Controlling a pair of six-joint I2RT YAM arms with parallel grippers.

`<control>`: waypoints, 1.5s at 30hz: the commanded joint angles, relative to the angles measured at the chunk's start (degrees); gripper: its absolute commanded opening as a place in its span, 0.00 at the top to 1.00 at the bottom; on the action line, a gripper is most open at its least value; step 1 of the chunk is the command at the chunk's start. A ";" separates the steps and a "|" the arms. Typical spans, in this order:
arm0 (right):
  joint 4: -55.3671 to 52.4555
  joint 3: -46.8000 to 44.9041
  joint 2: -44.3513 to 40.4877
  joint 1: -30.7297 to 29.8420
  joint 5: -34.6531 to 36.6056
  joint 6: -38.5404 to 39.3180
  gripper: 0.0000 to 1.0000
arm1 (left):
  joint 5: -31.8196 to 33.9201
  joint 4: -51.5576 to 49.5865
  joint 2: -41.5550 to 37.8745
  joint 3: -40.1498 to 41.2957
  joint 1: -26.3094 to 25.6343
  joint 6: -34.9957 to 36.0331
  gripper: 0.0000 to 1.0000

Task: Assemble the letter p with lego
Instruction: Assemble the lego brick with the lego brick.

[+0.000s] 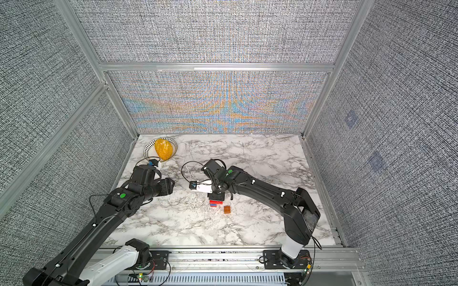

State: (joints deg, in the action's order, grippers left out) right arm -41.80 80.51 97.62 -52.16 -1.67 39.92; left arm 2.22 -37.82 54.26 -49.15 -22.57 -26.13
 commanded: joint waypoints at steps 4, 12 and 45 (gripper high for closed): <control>-2.42 1.02 2.46 -0.22 1.43 4.67 0.86 | -4.05 0.53 -1.93 1.30 2.85 -0.24 0.35; -1.58 0.57 4.64 -0.25 -0.08 3.60 0.87 | -5.66 1.40 -1.89 2.11 3.91 -0.15 0.35; 1.10 -1.43 5.61 0.59 -2.45 0.31 0.86 | -6.77 2.38 -1.00 2.46 4.46 0.38 0.35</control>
State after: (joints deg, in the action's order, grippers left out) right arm -40.21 79.44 103.42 -51.51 -2.87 40.99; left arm -4.45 -36.05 53.15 -46.68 -18.20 -26.11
